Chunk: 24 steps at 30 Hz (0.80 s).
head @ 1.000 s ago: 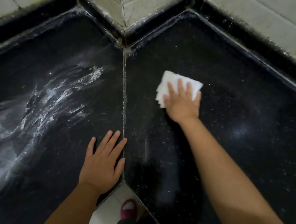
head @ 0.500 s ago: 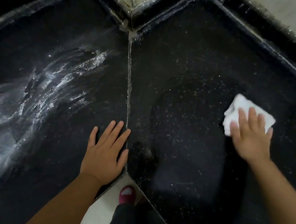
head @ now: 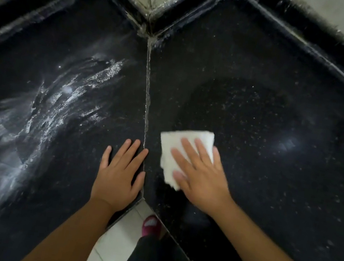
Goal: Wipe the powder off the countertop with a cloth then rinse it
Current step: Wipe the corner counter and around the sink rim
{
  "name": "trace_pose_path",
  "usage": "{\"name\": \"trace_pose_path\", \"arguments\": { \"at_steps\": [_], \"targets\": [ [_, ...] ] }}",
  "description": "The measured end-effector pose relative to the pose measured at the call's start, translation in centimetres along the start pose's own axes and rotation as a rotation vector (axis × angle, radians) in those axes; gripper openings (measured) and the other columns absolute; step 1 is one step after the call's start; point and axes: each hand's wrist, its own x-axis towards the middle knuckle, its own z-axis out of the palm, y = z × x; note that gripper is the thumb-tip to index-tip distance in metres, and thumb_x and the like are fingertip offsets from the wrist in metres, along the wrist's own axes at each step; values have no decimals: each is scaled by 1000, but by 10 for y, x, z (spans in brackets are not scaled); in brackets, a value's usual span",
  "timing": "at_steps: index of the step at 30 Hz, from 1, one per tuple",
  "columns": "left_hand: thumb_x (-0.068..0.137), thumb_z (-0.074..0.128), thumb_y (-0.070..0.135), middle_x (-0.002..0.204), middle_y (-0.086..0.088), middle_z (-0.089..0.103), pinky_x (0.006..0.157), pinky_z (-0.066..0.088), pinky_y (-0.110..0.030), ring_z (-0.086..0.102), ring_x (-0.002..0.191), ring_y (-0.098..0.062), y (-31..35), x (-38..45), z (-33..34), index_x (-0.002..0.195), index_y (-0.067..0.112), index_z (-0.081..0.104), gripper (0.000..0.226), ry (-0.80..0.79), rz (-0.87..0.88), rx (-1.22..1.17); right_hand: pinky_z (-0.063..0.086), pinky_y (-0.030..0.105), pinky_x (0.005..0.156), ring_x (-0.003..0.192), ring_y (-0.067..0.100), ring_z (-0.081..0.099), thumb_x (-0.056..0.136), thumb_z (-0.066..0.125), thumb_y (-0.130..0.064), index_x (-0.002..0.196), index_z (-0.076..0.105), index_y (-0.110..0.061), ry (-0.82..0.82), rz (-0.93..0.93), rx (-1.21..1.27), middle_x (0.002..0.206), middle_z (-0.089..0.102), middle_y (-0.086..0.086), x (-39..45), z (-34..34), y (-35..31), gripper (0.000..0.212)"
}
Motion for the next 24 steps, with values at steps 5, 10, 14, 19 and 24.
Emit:
{"name": "trace_pose_path", "arguments": {
  "at_steps": [5, 10, 14, 19, 24],
  "targets": [
    [86, 34, 32, 133, -12, 51, 105, 11, -44, 29, 128, -22, 1, 0, -1, 129, 17, 39, 45, -6, -2, -8, 31, 63, 98, 133, 27, 27, 94, 5, -55, 137, 37, -25, -65, 267, -7, 143, 44, 7, -46, -15, 83, 62],
    [86, 35, 32, 133, -12, 51, 106, 10, -44, 29, 128, -22, 0, 0, 1, 128, 17, 39, 45, 0, -4, -24, -5, 52, 113, 144, 22, -9, 98, 18, -44, 148, 5, -31, -6, 649, 135, 157, -8, -4, 56, -50, 111, 54],
    [86, 35, 32, 133, -11, 51, 106, 10, -43, 28, 129, -21, 2, 0, 0, 128, 19, 38, 45, -29, -22, -35, -5, 53, 112, 144, 25, -10, 99, 17, -43, 148, 1, -30, -71, 473, 99, 157, -10, -1, 111, -47, 49, 53],
    [86, 34, 32, 134, -11, 51, 108, 5, -37, 29, 128, -20, 1, 0, -2, 129, 19, 37, 45, -48, -22, -21, 24, 51, 106, 131, 29, 40, 89, 28, -41, 131, 51, -29, 76, 26, -6, 140, 48, 5, 38, -3, -20, 49],
    [87, 34, 32, 135, -11, 49, 108, 5, -39, 27, 129, -21, 1, 2, -1, 130, 18, 37, 46, -59, -18, -7, 13, 47, 107, 129, 23, 33, 99, 6, -43, 131, 38, -31, -25, -66, -23, 142, 37, -2, -80, 14, 21, 48]
  ]
}}
